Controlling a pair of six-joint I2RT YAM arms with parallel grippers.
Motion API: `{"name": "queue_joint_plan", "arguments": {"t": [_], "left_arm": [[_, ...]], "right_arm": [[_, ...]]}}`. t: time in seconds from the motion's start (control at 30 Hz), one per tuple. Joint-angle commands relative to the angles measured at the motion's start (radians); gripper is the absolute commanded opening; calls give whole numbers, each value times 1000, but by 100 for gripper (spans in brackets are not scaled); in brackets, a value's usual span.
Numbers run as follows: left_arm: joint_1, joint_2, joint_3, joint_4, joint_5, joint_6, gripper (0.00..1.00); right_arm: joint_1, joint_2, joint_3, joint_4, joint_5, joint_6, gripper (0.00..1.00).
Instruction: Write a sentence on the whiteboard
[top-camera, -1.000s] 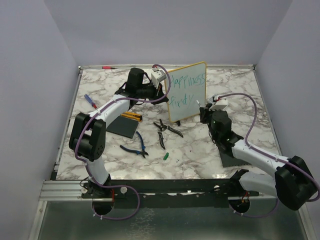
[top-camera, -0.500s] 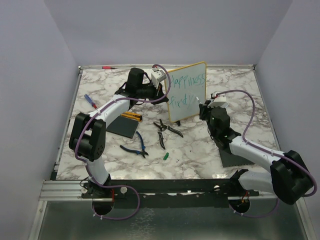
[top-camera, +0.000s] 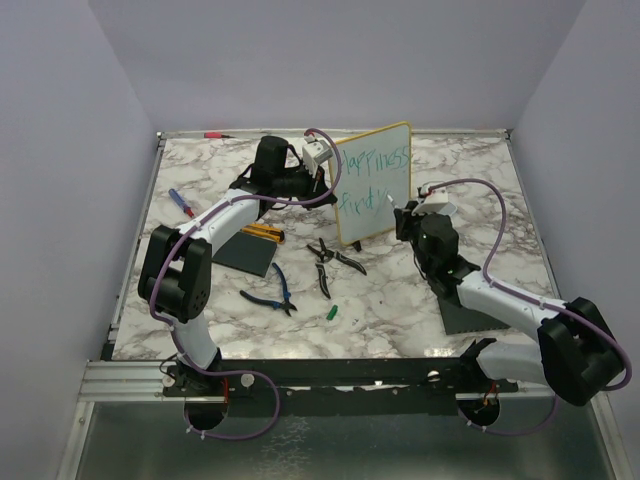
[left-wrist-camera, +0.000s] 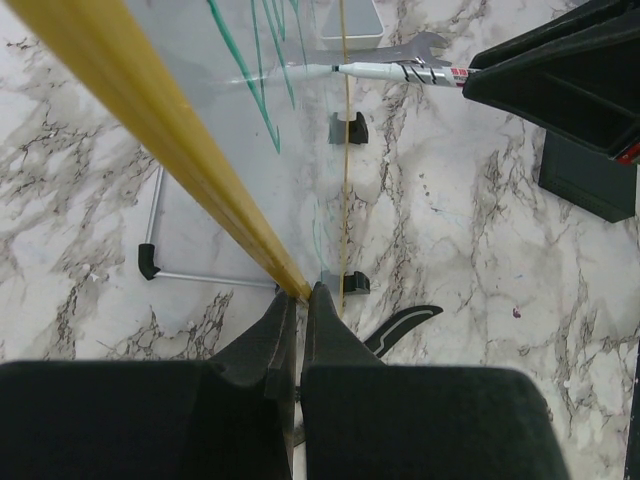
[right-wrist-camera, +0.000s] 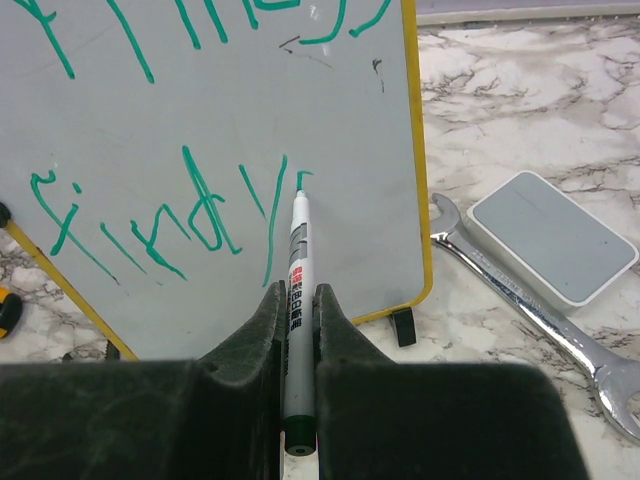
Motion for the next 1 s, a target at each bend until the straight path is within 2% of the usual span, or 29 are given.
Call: {"name": "queue_joint_plan", "arguments": {"t": [0.0, 0.47, 0.97], "left_arm": [[-5, -10, -15, -17, -13, 47, 0], [-6, -10, -15, -17, -11, 47, 0], [-6, -10, -13, -17, -12, 49, 0]], "right_arm": [[-4, 19, -32, -4, -8, 30, 1], [-4, 23, 23, 14, 86, -16, 0], [-4, 28, 45, 11, 44, -38, 0]]}}
